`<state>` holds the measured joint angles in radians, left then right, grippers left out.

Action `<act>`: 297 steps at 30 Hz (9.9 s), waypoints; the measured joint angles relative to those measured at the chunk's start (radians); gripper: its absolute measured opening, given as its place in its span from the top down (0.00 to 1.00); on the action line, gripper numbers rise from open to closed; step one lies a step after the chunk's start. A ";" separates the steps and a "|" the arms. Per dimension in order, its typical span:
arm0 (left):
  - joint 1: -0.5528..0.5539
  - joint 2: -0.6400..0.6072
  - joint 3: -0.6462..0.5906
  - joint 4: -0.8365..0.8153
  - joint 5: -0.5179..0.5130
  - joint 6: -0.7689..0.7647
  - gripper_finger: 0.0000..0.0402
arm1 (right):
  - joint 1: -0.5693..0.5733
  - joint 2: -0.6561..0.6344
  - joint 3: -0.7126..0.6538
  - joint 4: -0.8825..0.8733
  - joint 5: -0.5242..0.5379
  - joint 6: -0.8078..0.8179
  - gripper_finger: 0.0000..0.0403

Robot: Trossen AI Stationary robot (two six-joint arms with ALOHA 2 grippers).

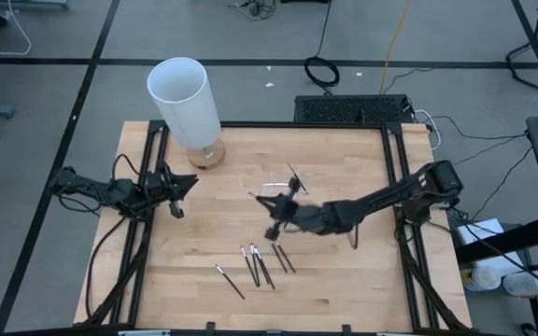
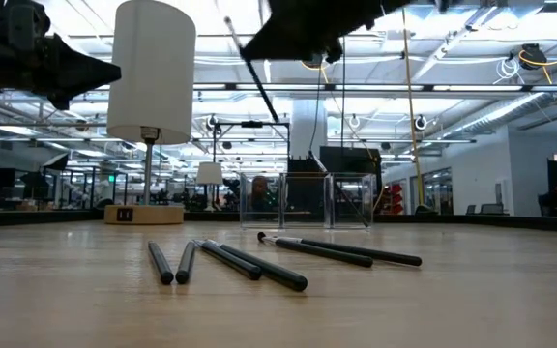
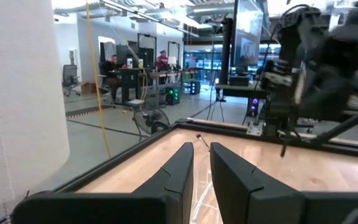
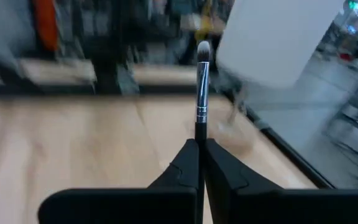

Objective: Put items in baskets/containers
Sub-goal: Put the black eyeshadow brush into the transparent organizer

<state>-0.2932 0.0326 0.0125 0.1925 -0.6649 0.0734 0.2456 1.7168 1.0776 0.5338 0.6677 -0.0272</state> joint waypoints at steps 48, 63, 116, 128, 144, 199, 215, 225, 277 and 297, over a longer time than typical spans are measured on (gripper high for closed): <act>0.000 0.000 0.000 0.037 -0.016 0.141 0.85 | -0.270 0.073 -0.377 0.587 -0.295 -0.040 1.00; 0.000 0.000 0.000 -0.008 -0.014 0.028 0.85 | -0.294 0.073 -0.377 0.449 -0.270 0.012 1.00; 0.000 0.000 0.000 -0.009 -0.015 0.056 0.85 | -0.311 0.083 -0.376 0.318 -0.278 0.125 0.89; 0.000 0.000 0.000 -0.009 -0.015 0.055 0.85 | -0.311 0.080 -0.376 0.331 -0.277 0.121 0.86; 0.000 0.000 0.004 -0.019 0.141 -0.033 0.85 | -0.244 -0.276 -0.376 0.201 -0.250 -0.169 0.98; -0.405 1.932 1.216 -0.460 0.352 -0.991 0.99 | -0.342 -0.449 -0.587 0.360 -0.566 -0.105 1.00; -0.468 1.944 1.216 -0.694 0.380 -1.337 0.98 | -0.338 -0.449 -0.588 0.450 -0.565 -0.196 1.00; -0.512 1.943 1.217 -0.746 0.411 -1.449 0.99 | -0.338 -0.449 -0.588 0.457 -0.565 -0.195 1.00; -0.336 1.864 1.289 -0.983 0.564 -1.023 0.66 | -0.335 -0.449 -0.588 0.329 -0.565 -0.176 1.00; -0.295 1.997 1.295 -0.902 0.654 -1.045 0.64 | -0.335 -0.449 -0.588 0.330 -0.565 -0.168 1.00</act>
<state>-0.5881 2.0301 1.3071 -0.7091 -0.0105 -0.9721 -0.0898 1.2682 0.4900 0.8635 0.1028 -0.1955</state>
